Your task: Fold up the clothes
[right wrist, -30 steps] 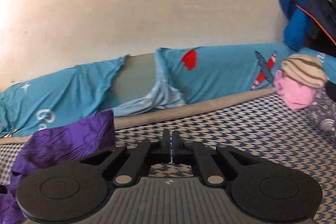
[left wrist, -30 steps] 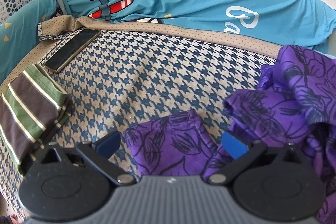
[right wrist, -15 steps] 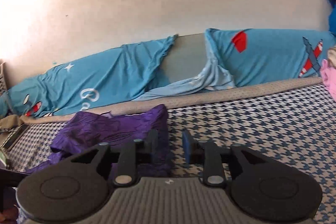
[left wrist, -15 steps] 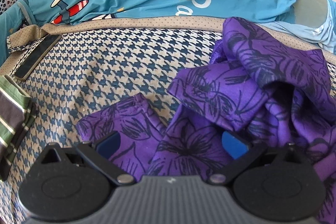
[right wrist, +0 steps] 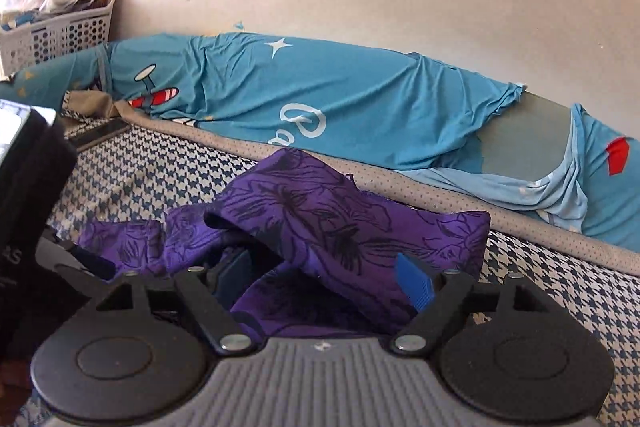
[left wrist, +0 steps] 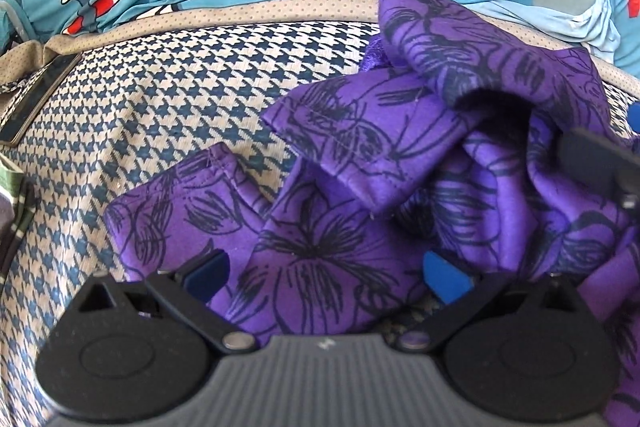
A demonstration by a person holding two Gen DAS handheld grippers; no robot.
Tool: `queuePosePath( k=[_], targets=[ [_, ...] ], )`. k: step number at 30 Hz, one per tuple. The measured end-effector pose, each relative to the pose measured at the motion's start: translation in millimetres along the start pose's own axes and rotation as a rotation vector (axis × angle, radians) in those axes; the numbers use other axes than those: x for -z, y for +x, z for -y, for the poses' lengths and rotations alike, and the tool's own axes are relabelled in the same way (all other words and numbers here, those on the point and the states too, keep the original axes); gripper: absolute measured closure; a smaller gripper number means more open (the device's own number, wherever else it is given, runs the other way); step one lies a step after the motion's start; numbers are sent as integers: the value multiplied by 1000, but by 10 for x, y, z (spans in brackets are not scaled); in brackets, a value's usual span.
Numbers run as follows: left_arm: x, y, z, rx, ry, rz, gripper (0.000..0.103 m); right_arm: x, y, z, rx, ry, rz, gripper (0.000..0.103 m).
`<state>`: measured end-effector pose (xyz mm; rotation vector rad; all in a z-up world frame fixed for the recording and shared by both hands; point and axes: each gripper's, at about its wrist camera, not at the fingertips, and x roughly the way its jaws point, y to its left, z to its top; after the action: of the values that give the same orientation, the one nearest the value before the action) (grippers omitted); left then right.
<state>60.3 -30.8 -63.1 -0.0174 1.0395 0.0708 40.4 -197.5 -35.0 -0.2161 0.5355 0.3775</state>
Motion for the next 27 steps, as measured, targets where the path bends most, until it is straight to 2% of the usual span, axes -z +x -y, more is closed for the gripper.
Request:
queuePosePath(
  k=[1,2,3,4,6,8,12,16,19,22,26,27],
  targets=[
    [-6,-2,0,-5,3,3,0,5,48,-14,11,-1,-5,25],
    [-11,-2,-1,-8,5,5,0,7,87,4,11,17,-9,33],
    [-15,0,-2,-11,6,6,0,10,120,41,3,43,-15,50],
    [-19,4,-7,-12,6,7,0,14,152,78,-4,68,-21,58],
    [-29,10,-15,-17,3,8,0,21,208,156,-18,120,-30,82],
    [-44,7,-18,-26,3,16,0,26,195,260,-18,178,-17,94],
    [-109,24,-64,-58,-8,36,0,-20,-20,499,37,269,75,96],
    [-155,80,-127,-86,-25,32,0,-11,-235,818,218,314,151,97],
    [-183,79,-162,-106,-29,43,0,38,-354,1184,269,408,160,97],
    [-210,28,-202,-89,-43,53,0,128,-421,1478,354,467,145,97],
    [-188,-179,-185,-17,-23,72,0,293,-518,1838,449,539,122,97],
    [-164,-257,-157,-5,-7,88,0,338,-536,1931,448,558,110,97]
  ],
)
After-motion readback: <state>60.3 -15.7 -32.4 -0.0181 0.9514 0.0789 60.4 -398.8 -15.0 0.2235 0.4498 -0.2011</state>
